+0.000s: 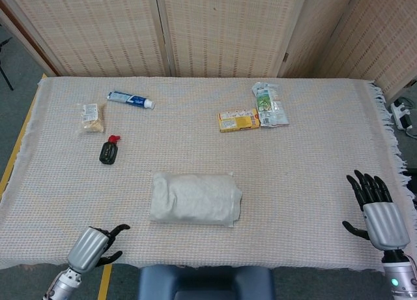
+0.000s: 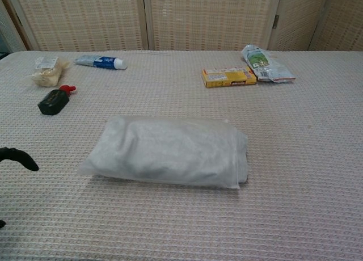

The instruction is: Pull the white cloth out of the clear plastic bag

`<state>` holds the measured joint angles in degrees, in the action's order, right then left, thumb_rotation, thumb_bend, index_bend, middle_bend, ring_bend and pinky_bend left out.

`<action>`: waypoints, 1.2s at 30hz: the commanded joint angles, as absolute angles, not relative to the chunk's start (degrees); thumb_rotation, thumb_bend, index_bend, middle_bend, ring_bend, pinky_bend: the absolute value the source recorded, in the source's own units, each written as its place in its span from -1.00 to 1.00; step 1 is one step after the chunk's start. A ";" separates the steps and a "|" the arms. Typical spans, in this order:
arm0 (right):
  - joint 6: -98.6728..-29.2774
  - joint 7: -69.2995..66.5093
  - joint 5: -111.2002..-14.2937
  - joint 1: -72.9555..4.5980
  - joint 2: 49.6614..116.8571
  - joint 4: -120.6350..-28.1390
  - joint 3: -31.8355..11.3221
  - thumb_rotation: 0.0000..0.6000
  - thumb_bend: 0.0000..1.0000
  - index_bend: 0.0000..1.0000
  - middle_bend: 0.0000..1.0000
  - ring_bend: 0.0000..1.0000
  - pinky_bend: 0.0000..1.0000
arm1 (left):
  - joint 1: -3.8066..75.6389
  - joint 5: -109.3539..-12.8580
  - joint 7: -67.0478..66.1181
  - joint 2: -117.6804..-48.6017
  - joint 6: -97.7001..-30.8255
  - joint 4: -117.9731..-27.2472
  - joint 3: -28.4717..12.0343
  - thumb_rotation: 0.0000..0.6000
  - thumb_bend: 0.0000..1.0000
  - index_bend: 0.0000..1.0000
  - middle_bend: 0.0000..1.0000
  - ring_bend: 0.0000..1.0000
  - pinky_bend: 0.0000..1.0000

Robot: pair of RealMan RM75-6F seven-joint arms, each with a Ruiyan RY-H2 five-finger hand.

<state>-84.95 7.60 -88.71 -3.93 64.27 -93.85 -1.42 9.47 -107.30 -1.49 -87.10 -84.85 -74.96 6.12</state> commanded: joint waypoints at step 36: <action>-80.77 8.68 -85.60 -5.22 63.37 -95.10 -1.59 1.00 -0.88 -1.00 -1.00 -1.00 -1.00 | 19.46 -102.26 3.72 -110.75 -87.30 -49.42 -0.08 1.00 -0.32 0.15 1.00 1.00 1.00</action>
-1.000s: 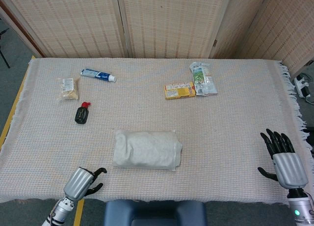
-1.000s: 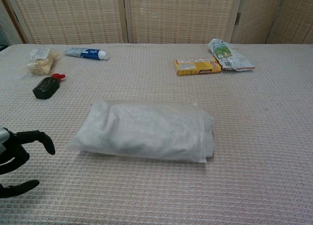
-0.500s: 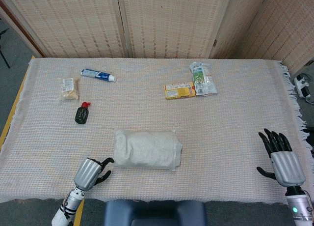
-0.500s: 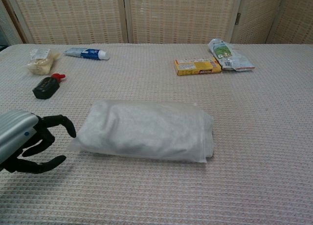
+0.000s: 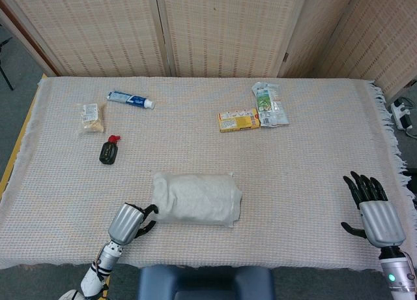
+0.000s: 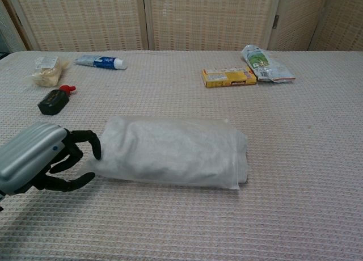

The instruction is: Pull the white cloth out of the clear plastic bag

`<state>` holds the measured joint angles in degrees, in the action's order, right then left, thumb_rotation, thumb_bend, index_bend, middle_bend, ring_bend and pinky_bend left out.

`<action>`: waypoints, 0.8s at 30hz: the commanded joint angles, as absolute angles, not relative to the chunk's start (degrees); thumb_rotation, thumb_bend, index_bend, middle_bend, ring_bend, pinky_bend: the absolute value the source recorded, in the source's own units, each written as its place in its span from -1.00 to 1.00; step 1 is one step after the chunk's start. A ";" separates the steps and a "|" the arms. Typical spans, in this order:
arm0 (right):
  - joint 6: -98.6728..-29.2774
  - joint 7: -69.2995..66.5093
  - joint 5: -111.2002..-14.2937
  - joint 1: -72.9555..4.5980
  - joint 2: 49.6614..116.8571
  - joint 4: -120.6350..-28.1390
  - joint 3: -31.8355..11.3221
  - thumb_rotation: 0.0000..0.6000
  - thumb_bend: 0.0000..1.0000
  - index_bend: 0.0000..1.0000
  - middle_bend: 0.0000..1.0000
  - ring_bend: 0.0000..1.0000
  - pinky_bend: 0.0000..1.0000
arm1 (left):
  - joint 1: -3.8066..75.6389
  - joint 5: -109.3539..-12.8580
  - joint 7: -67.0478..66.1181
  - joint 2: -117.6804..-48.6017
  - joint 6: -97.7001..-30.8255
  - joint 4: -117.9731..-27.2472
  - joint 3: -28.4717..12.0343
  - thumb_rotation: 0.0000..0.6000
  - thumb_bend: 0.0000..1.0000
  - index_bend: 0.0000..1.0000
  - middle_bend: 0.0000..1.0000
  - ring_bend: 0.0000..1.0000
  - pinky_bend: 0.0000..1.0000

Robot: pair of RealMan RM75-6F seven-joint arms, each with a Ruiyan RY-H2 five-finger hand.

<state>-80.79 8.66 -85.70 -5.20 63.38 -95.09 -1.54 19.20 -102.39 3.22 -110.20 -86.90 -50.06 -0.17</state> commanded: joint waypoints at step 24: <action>-74.02 0.74 -93.42 -13.19 76.01 -83.43 -0.97 1.00 -0.68 -0.41 -1.00 -1.00 -1.00 | 20.37 -102.38 4.10 -111.37 -88.95 -48.46 3.47 1.00 0.19 0.42 1.00 1.00 1.00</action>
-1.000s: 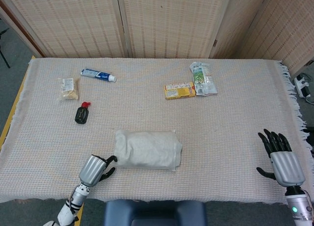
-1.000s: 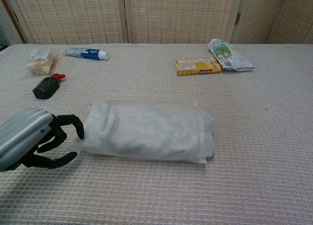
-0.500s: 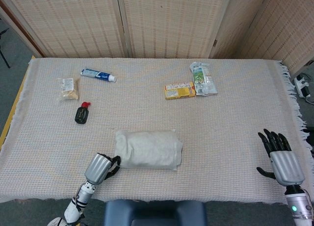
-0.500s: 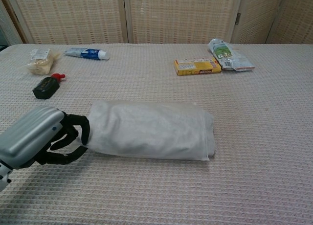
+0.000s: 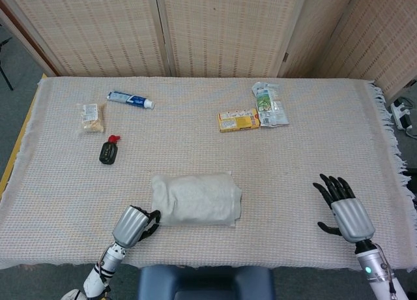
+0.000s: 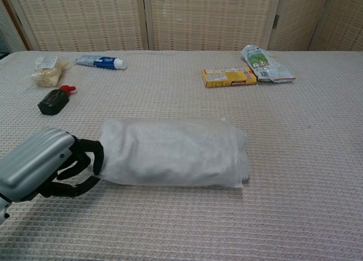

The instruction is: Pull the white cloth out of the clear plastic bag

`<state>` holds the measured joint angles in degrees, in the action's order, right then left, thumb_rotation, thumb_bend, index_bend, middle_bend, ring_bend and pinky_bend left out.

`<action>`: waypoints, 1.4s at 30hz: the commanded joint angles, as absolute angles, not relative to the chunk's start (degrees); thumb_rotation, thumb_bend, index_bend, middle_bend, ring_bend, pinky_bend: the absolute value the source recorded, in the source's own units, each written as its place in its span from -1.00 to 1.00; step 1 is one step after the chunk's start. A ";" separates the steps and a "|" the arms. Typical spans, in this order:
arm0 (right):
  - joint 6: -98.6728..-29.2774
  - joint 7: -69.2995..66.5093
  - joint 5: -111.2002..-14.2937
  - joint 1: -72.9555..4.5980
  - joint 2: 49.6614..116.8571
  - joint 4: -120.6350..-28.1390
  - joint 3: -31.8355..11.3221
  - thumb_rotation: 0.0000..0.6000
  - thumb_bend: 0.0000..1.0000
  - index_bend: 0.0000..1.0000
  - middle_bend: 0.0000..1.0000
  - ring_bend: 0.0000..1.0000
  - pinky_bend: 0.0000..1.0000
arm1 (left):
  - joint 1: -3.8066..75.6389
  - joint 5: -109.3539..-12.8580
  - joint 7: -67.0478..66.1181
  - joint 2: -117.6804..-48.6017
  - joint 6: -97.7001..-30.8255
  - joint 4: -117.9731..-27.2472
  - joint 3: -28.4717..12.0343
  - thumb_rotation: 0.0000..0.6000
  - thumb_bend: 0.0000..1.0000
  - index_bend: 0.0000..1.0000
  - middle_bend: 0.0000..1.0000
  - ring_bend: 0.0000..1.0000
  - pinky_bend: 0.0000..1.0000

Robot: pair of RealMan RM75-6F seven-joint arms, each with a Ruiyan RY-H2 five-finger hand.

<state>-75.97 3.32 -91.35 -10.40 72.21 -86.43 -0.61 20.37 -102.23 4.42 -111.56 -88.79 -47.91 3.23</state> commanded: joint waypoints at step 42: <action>-60.73 -5.69 -82.74 -29.64 101.46 -68.16 -8.98 1.00 -0.55 -0.30 -1.00 -1.00 -1.00 | 21.19 -101.98 0.97 -108.60 -88.92 -54.69 3.80 1.00 0.20 0.44 1.00 1.00 1.00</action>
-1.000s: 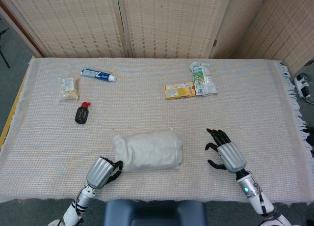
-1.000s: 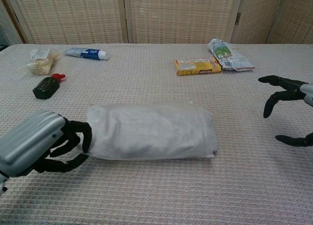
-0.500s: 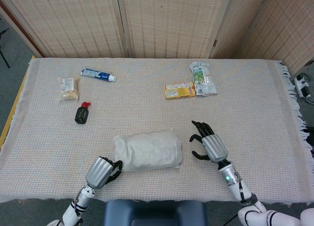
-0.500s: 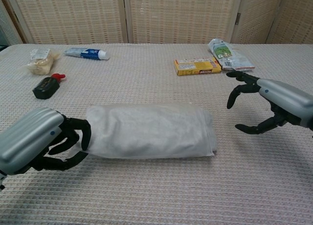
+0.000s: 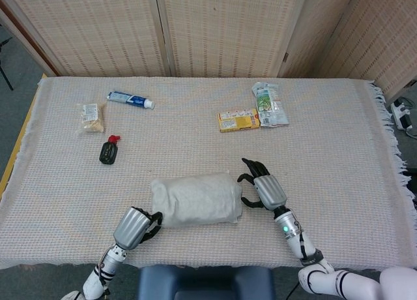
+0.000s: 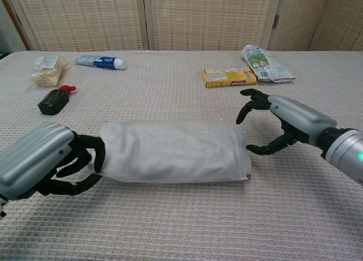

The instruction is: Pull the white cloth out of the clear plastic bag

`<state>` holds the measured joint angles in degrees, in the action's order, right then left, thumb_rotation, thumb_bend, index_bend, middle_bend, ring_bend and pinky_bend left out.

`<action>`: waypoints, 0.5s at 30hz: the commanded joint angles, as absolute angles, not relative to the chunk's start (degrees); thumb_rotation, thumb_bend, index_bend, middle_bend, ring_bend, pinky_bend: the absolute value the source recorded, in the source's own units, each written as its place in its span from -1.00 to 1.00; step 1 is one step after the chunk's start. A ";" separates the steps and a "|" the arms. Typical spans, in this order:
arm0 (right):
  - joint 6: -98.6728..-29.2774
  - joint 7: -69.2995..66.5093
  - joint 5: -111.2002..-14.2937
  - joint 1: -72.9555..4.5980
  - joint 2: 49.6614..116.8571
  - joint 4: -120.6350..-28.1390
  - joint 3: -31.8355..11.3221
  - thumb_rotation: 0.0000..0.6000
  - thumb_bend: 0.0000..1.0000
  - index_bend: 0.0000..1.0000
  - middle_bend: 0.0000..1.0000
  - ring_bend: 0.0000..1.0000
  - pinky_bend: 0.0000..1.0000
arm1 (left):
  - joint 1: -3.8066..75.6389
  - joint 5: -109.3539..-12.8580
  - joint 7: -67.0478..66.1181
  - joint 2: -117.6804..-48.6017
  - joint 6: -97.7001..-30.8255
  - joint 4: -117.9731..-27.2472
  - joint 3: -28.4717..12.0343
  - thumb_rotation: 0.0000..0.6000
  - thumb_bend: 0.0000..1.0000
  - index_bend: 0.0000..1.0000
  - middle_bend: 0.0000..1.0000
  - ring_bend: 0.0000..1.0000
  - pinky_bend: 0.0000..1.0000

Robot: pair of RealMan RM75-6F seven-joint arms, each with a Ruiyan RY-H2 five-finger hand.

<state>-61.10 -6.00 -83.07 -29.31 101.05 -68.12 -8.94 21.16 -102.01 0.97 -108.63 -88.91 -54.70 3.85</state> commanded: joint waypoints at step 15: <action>-60.32 -4.54 -80.26 -30.97 104.97 -66.48 -9.27 1.00 -0.40 0.00 -1.00 -1.00 -1.00 | 21.39 -101.72 0.98 -108.18 -88.95 -54.99 3.60 1.00 0.21 0.44 1.00 1.00 1.00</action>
